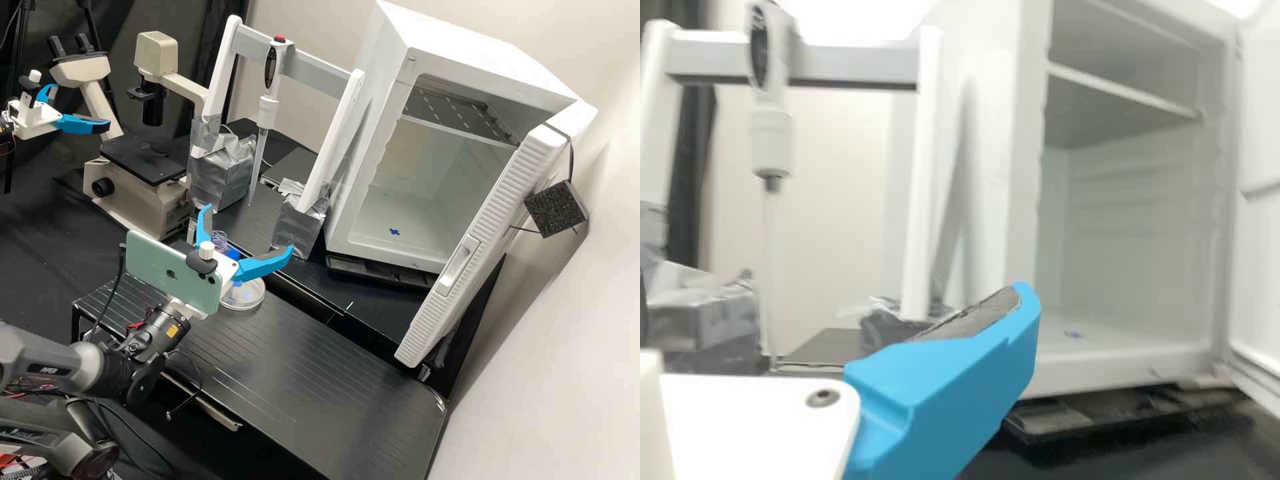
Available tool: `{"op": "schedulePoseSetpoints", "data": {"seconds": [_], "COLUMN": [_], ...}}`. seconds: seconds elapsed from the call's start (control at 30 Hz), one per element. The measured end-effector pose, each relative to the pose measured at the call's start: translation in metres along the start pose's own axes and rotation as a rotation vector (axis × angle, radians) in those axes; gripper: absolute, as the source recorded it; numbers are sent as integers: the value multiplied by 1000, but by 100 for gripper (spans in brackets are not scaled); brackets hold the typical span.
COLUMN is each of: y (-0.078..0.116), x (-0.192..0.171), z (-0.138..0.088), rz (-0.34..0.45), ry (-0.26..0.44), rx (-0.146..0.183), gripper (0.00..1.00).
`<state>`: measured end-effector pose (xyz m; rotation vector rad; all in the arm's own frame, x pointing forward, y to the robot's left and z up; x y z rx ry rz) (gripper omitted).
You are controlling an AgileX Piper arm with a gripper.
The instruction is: Close the lid
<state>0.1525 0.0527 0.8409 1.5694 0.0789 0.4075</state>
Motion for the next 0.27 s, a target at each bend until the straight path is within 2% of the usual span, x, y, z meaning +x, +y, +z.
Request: {"op": "schedulePoseSetpoints", "data": {"seconds": [0.1,0.27], "y": [-6,-8], "x": [2,3], "z": [2,5], "rz": [-18,-27], "ry": [-21,-37], "rx": [23,24], "gripper": [100,100]}}
